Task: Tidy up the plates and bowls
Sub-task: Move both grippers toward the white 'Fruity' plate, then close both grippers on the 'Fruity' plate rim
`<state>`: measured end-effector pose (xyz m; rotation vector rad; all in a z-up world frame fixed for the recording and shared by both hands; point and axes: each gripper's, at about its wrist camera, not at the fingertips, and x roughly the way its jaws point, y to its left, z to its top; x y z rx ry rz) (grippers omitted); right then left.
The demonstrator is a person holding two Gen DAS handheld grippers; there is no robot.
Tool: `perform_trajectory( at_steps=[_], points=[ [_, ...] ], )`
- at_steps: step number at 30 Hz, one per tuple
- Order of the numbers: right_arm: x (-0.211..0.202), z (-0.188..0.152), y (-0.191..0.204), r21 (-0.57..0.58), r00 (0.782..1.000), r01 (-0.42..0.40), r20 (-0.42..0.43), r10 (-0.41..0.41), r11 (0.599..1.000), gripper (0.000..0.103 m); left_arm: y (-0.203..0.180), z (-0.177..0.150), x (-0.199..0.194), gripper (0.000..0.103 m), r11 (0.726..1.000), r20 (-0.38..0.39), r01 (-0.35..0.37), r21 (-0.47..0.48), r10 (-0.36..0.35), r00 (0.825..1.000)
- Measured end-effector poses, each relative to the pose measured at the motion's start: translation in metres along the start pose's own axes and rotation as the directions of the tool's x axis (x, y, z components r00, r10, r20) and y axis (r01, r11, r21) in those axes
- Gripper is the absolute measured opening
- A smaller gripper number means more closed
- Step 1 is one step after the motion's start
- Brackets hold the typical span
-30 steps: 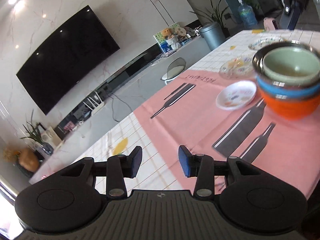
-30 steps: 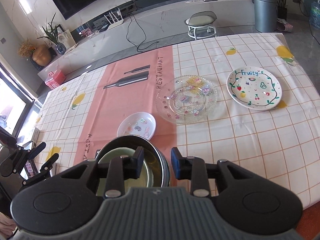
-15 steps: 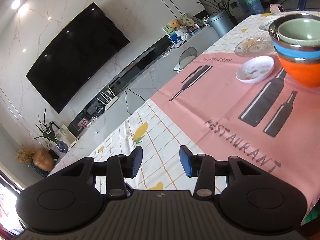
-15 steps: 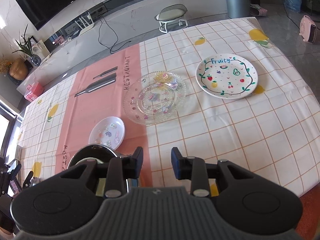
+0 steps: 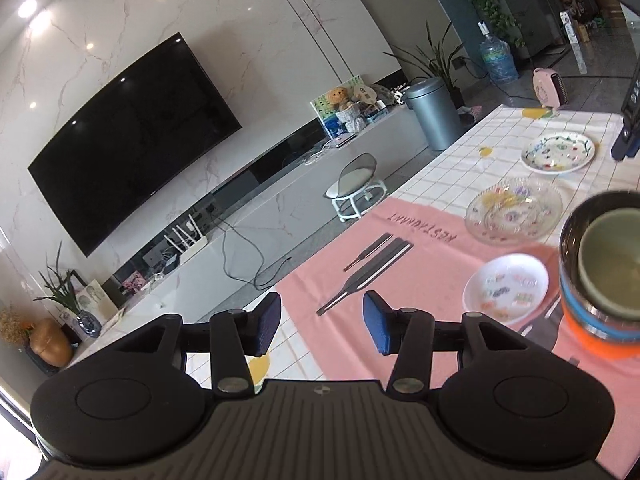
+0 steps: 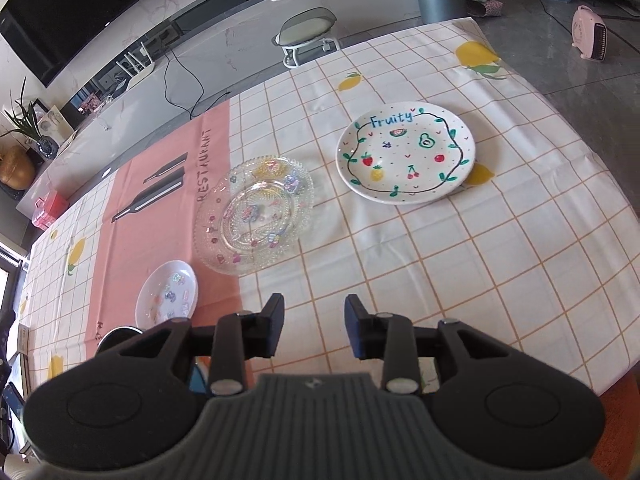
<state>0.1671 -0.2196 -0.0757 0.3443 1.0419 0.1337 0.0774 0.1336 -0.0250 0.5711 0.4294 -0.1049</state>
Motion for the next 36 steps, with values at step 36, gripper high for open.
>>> perform_trajectory(
  at_steps=[36],
  points=[
    [0.08, 0.063, -0.161, 0.29, 0.974, -0.131, 0.214, 0.069, 0.948, 0.033, -0.186, 0.187, 0.284, 0.056, 0.791, -0.407, 0.426, -0.44, -0.598, 0.69]
  ],
)
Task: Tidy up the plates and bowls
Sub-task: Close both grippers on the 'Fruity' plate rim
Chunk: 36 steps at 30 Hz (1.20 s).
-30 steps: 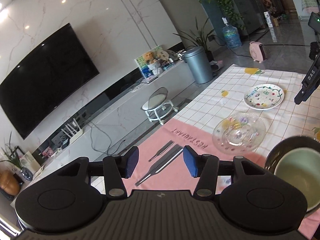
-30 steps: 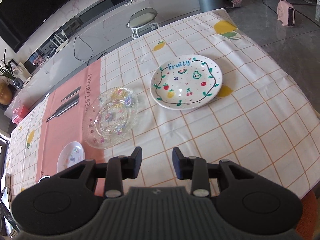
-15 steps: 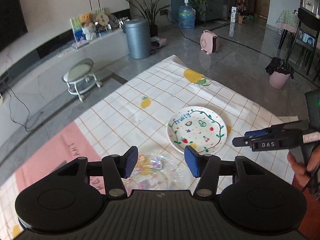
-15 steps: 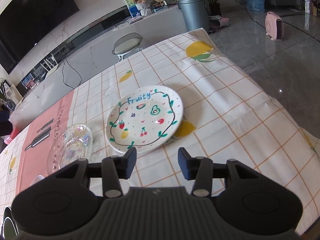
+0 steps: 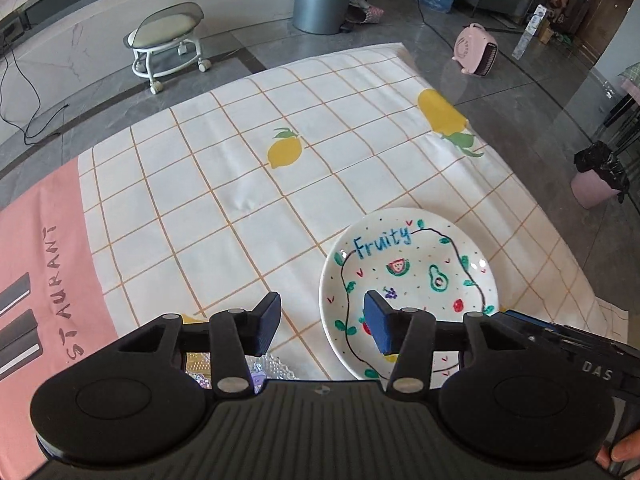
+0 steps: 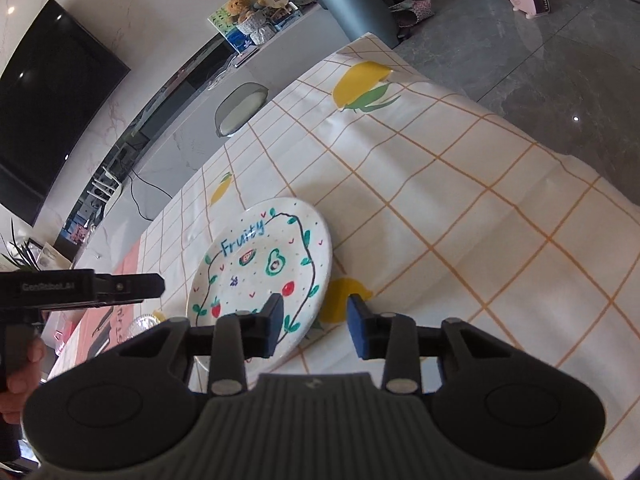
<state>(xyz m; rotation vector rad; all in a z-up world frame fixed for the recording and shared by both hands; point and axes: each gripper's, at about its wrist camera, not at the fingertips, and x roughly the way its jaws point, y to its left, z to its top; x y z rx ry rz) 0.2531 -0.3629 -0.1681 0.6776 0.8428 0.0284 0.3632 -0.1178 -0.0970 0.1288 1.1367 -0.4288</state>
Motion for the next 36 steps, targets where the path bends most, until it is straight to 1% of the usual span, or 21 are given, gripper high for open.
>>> perform_trajectory(
  at_steps=[2, 4, 6, 8, 10, 11, 12, 13, 15, 16, 18, 21, 25, 30, 36],
  points=[
    [0.002, 0.002, -0.005, 0.02, 1.0, -0.018, 0.007, 0.018, 1.0, 0.029, 0.0, 0.002, 0.012, 0.056, 1.0, -0.017, -0.009, -0.015, 0.008, 1.0],
    [0.004, 0.003, -0.009, 0.033, 1.0, -0.024, 0.014, 0.023, 0.999, 0.02, 0.002, 0.003, 0.02, 0.051, 0.999, -0.031, -0.011, -0.036, 0.01, 0.999],
    [0.006, 0.004, -0.013, 0.054, 0.999, -0.041, 0.016, 0.04, 0.998, 0.016, 0.004, 0.002, 0.027, 0.045, 0.998, -0.048, -0.002, -0.056, -0.001, 0.999],
    [0.008, 0.004, -0.017, 0.083, 0.998, -0.065, 0.018, 0.064, 0.994, 0.014, 0.005, 0.001, 0.029, 0.045, 0.998, -0.039, 0.016, -0.068, -0.018, 0.999],
    [0.012, 0.005, -0.02, 0.111, 0.996, -0.09, 0.018, 0.088, 0.99, 0.013, 0.003, 0.002, 0.028, 0.039, 0.997, -0.035, 0.021, -0.075, -0.023, 0.999],
    [0.013, 0.005, -0.021, 0.122, 0.995, -0.098, 0.019, 0.096, 0.988, 0.013, 0.003, 0.002, 0.028, 0.032, 0.996, -0.037, 0.031, -0.08, -0.034, 0.999],
    [0.014, 0.005, -0.021, 0.131, 0.995, -0.104, 0.021, 0.102, 0.986, 0.013, 0.001, 0.003, 0.03, 0.029, 0.995, -0.042, 0.04, -0.089, -0.044, 0.998],
    [0.015, 0.005, -0.021, 0.138, 0.994, -0.109, 0.022, 0.107, 0.984, 0.011, -0.001, 0.003, 0.029, 0.029, 0.995, -0.041, 0.034, -0.092, -0.038, 0.998],
    [0.016, 0.005, -0.023, 0.155, 0.994, -0.105, 0.022, 0.103, 0.982, 0.005, -0.004, 0.002, 0.028, 0.028, 0.995, -0.036, 0.018, -0.095, -0.022, 0.999],
    [0.017, 0.005, -0.025, 0.17, 0.994, -0.111, 0.022, 0.109, 0.979, 0.005, -0.004, 0.002, 0.028, 0.028, 0.994, -0.037, 0.017, -0.11, -0.021, 0.999],
    [0.016, 0.006, -0.028, 0.196, 0.994, -0.113, 0.018, 0.112, 0.974, 0.004, -0.002, 0.0, 0.026, 0.023, 0.987, -0.045, 0.024, -0.156, -0.031, 0.998],
    [0.01, 0.006, -0.027, 0.185, 0.996, -0.086, 0.014, 0.085, 0.979, 0.004, -0.002, -0.004, 0.018, 0.018, 0.98, -0.039, 0.043, -0.194, -0.051, 0.998],
    [0.0, 0.005, -0.04, 0.241, 0.994, -0.102, -0.009, 0.107, 0.965, 0.005, -0.013, -0.011, 0.001, 0.018, 0.974, -0.015, 0.057, -0.219, -0.062, 0.998],
    [-0.025, -0.003, -0.047, 0.249, 0.994, -0.107, -0.005, 0.111, 0.962, 0.005, -0.031, -0.024, -0.021, 0.018, 0.976, 0.012, 0.069, -0.205, -0.068, 0.998],
    [-0.061, -0.014, -0.054, 0.26, 0.991, -0.127, 0.001, 0.131, 0.957, 0.005, -0.054, -0.051, -0.055, 0.018, 0.968, 0.063, 0.074, -0.24, -0.06, 0.996]
  ],
)
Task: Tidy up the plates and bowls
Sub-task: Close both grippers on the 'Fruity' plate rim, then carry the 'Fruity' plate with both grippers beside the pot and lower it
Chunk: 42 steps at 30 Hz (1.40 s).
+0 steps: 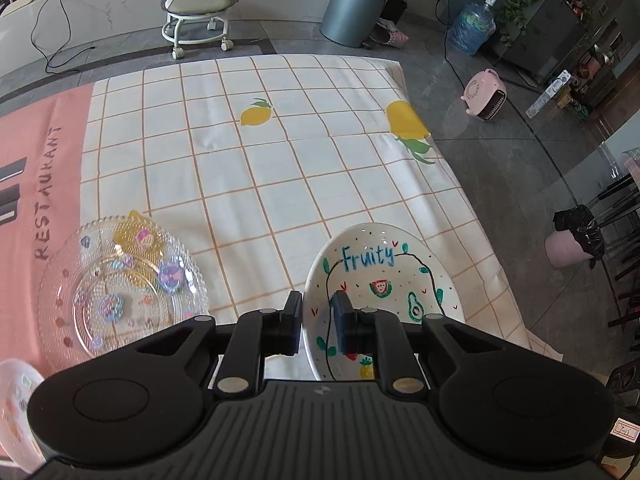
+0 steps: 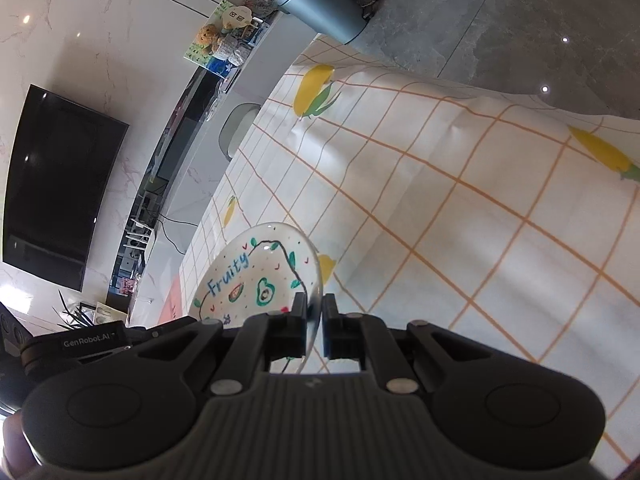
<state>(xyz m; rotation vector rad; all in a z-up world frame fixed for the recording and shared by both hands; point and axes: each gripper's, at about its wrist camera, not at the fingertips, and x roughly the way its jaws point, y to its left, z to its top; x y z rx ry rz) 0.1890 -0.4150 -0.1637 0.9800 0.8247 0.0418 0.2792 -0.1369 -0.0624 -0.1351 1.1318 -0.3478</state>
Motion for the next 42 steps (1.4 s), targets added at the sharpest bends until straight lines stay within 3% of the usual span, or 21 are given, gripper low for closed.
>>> perform_trajectory(
  at_steps=[3, 10, 20, 31, 42],
  points=[
    [-0.021, -0.006, -0.001, -0.013, 1.0, -0.009, 0.002, 0.009, 1.0, 0.005, -0.009, -0.019, -0.016, 0.018, 1.0, 0.023, 0.006, -0.011, -0.006, 1.0],
    [-0.06, -0.019, -0.002, -0.065, 1.0, -0.012, -0.004, 0.012, 0.998, 0.005, -0.005, -0.07, -0.039, 0.018, 0.988, 0.046, 0.049, -0.143, -0.043, 0.998],
    [-0.054, -0.056, -0.008, -0.129, 0.993, 0.027, -0.107, -0.041, 0.991, 0.005, 0.019, -0.132, -0.038, 0.018, 0.976, 0.023, -0.022, -0.219, 0.028, 0.999],
    [-0.035, -0.068, -0.007, -0.176, 0.986, 0.08, -0.129, -0.103, 0.981, 0.005, 0.007, -0.151, -0.023, 0.018, 0.986, 0.029, -0.126, -0.107, 0.129, 0.991],
    [-0.033, -0.07, -0.008, -0.174, 0.986, 0.081, -0.131, -0.105, 0.981, 0.007, -0.001, -0.158, -0.015, 0.018, 0.979, 0.012, -0.192, -0.061, 0.193, 0.981]
  ],
)
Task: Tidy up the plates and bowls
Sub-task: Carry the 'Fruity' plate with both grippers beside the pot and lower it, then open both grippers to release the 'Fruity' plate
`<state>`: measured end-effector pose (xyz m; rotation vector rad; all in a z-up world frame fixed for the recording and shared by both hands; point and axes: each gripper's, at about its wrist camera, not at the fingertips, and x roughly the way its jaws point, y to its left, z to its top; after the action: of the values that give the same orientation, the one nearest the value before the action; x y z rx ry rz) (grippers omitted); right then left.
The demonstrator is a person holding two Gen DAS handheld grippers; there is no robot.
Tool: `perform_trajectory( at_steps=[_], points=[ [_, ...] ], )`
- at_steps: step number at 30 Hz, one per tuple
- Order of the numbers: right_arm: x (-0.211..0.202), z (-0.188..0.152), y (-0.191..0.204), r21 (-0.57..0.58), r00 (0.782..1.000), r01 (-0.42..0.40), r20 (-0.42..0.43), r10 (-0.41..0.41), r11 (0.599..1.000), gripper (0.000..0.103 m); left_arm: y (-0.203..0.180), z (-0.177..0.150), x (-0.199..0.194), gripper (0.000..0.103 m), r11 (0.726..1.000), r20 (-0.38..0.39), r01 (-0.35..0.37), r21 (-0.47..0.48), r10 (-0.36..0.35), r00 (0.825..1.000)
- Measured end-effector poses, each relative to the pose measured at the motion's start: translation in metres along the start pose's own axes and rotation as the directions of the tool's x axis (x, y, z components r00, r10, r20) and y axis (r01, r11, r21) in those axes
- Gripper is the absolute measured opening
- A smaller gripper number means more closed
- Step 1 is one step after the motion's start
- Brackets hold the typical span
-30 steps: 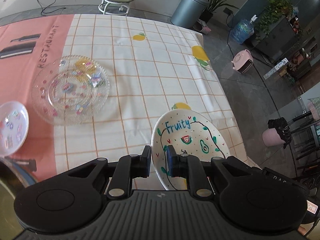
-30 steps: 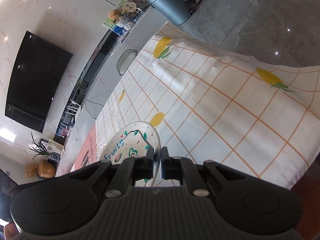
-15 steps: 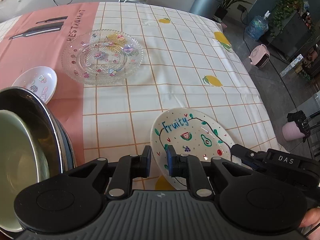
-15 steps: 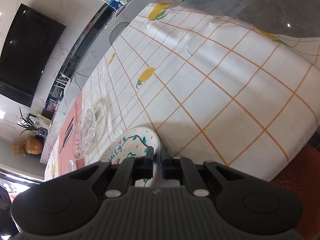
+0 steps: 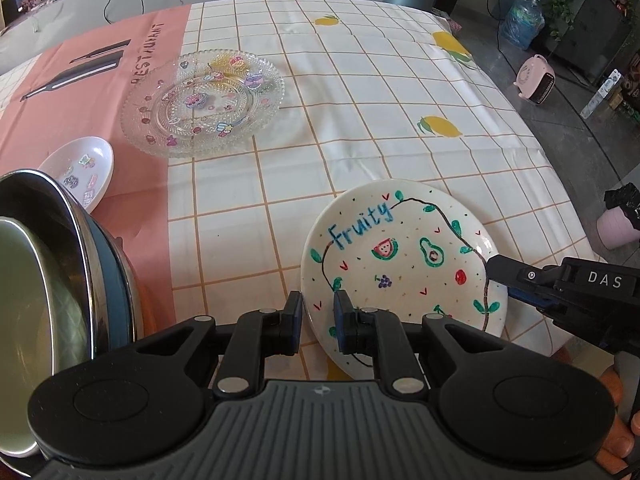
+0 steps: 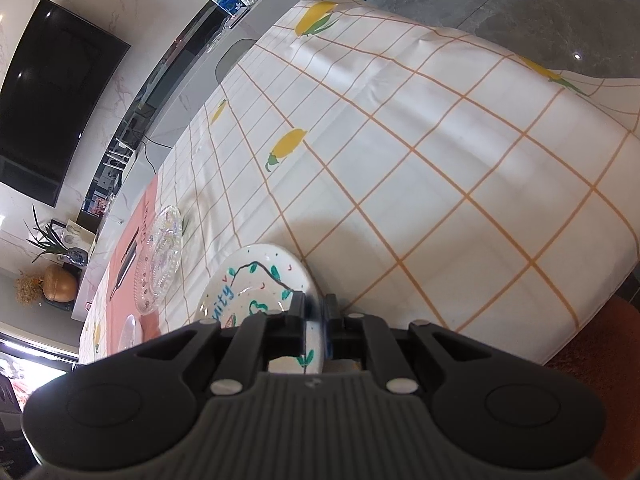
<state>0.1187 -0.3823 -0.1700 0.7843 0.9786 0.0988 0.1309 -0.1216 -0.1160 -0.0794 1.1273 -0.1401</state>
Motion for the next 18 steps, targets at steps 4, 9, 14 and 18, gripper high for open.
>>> perform_trajectory(
  at_steps=[4, 9, 14, 18],
  points=[
    [0.0, -0.001, 0.001, -0.012, 1.0, 0.007, 0.005, -0.007, 1.0, 0.007, 0.001, 0.001, 0.0, 0.019, 1.0, -0.003, 0.004, 0.002, -0.004, 1.0],
    [-0.003, -0.003, 0.01, -0.072, 0.999, 0.034, 0.029, -0.032, 0.997, 0.012, -0.002, 0.002, -0.005, 0.042, 1.0, 0.013, 0.018, 0.026, -0.018, 1.0],
    [-0.011, -0.003, 0.019, -0.134, 0.996, 0.059, 0.078, -0.049, 0.989, 0.034, -0.002, 0.007, -0.016, 0.052, 0.999, 0.056, 0.012, 0.041, -0.015, 0.998],
    [-0.016, 0.0, 0.024, -0.153, 0.995, 0.062, 0.092, -0.049, 0.986, 0.037, 0.002, 0.017, -0.027, 0.055, 0.998, 0.074, 0.054, 0.038, -0.057, 0.996]
  ],
)
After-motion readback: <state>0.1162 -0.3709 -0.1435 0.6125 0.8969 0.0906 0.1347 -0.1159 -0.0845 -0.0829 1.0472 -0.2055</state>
